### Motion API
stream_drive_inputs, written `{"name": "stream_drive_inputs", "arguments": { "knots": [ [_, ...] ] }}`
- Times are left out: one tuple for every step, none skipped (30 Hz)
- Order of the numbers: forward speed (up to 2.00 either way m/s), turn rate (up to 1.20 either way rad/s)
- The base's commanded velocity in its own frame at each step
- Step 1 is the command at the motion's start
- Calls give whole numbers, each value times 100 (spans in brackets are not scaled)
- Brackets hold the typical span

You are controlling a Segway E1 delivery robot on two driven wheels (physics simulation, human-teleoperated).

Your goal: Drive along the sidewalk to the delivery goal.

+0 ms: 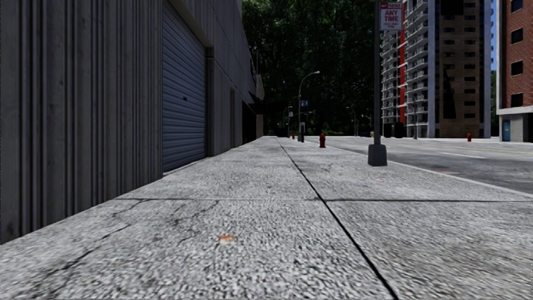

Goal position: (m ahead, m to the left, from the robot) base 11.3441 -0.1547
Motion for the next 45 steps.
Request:
{"name": "stream_drive_inputs", "arguments": {
  "knots": [
    [197, 0],
    [197, 0],
    [197, 0],
    [197, 0],
    [197, 0],
    [197, 0],
    [197, 0],
    [197, 0],
    [197, 0],
    [197, 0],
    [197, 0],
    [197, 0],
    [197, 0],
    [197, 0],
    [197, 0],
    [197, 0],
    [197, 0],
    [197, 0],
    [197, 0],
    [197, 0],
    [197, 0],
    [196, 0],
    [196, 0],
    [196, 0],
    [196, 0],
    [196, 0],
    [196, 0],
    [196, 0],
    [196, 0],
    [196, 0],
    [196, 0],
    [196, 0],
    [196, 0],
    [196, 0],
    [196, 0],
    [196, 0],
    [196, 0],
    [196, 0],
    [196, 0],
    [196, 0],
    [196, 0],
    [196, 0],
    [196, 0],
    [196, 0],
    [196, 0]
  ]
}}
